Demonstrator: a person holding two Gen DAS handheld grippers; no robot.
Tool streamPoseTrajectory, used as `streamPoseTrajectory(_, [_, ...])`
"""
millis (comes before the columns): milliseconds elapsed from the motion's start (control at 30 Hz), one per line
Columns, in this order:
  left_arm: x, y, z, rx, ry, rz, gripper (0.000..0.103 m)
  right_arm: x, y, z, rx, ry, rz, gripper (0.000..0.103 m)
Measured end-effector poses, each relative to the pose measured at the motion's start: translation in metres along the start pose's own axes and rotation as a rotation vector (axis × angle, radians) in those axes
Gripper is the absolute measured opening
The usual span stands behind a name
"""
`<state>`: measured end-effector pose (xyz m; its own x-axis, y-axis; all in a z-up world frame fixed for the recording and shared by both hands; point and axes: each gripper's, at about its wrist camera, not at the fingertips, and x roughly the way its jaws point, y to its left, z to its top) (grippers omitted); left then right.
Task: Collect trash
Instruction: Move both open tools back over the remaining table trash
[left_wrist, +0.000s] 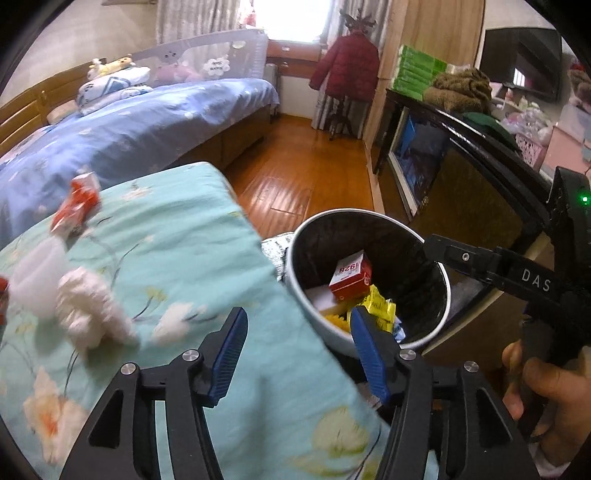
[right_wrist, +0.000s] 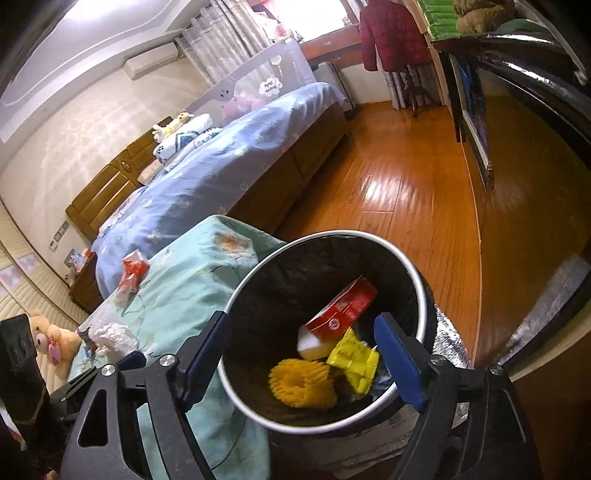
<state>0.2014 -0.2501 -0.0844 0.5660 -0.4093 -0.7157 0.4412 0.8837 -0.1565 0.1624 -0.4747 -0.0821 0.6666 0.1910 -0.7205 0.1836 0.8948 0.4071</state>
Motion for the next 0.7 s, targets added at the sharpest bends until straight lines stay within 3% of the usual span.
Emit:
streamPoseTrajectory(400, [-0.072, 0.061, -0.059, -0.133, -0.053, 0.089, 0.059, 0.005, 0.066, -0.035, -0.077, 0.048, 0.107, 0.084])
streamPoseTrajectory(700, [-0.104, 0.105, -0.082, -0.228, -0.06, 0.174, 0.059, 0.017, 0.117, -0.061, -0.143, 0.088, 0.196, 0.084])
